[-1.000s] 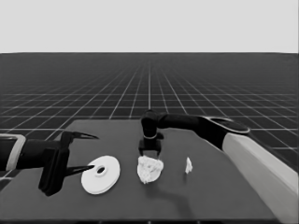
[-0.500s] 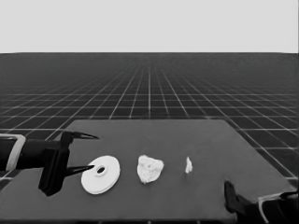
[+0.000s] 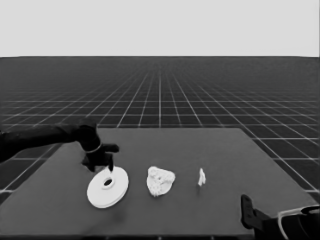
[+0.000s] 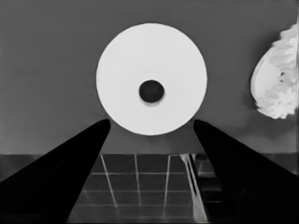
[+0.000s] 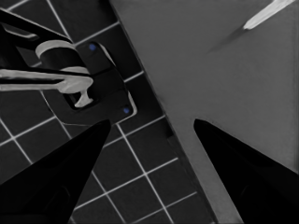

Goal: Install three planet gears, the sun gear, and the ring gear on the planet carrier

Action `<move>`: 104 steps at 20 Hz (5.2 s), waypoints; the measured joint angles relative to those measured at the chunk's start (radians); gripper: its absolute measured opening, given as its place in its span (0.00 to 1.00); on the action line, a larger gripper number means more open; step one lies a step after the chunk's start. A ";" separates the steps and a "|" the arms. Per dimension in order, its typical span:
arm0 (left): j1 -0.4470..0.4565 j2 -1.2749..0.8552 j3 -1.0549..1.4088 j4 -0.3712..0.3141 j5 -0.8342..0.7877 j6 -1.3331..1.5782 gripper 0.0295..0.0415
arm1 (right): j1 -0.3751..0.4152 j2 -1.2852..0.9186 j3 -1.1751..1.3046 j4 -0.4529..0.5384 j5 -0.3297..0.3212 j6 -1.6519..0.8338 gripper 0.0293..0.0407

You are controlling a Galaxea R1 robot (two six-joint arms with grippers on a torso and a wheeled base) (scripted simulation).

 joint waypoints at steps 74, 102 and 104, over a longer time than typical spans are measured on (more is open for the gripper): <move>0.143 0.736 -0.552 0.120 -0.006 -0.008 0.44 | 0.000 0.000 0.000 0.000 0.000 0.000 0.81; 0.143 0.736 -0.552 0.120 -0.006 0.236 0.44 | 0.000 0.000 0.000 0.000 0.000 0.000 0.81; 0.143 0.736 -0.552 0.120 -0.006 0.254 0.44 | 0.000 0.000 0.000 0.000 0.000 0.000 0.81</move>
